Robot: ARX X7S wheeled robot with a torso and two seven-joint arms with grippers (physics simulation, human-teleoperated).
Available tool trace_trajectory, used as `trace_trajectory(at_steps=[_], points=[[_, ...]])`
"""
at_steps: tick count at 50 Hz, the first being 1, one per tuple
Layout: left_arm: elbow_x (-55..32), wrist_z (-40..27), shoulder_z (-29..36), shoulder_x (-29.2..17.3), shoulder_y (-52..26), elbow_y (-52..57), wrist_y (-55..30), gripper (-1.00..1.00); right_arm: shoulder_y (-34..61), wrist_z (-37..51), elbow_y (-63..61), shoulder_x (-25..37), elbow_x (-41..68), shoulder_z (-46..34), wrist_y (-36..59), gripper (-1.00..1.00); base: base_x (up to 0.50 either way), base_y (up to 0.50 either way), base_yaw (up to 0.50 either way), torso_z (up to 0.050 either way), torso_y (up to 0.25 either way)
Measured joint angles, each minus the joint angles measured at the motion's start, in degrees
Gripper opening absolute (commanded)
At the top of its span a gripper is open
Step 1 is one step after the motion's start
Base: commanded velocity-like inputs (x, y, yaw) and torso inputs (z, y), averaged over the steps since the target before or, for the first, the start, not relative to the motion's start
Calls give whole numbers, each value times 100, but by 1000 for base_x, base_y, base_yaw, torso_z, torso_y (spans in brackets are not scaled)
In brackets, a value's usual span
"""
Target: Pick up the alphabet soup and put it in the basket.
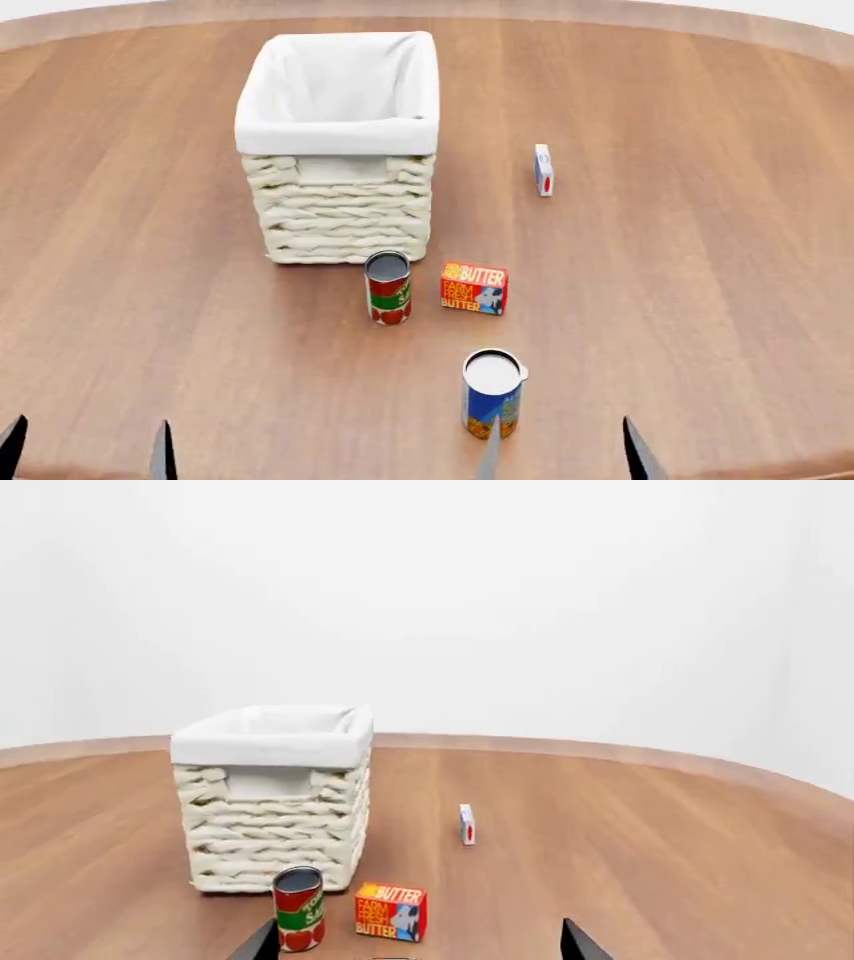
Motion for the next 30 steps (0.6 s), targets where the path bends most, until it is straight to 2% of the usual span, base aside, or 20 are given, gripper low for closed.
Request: trace_trajectory(at_steps=[14, 30], points=[[-34, -194, 124, -173, 478, 1406, -265, 100, -274, 197, -1243, 165, -11, -177, 384, 100, 23, 0, 0, 0, 0], [-60, -365, 224, -319, 630, 1814, -302, 100, -340, 344, -1599, 292, 111, -268, 547, 100, 494, 0, 0, 0, 0]])
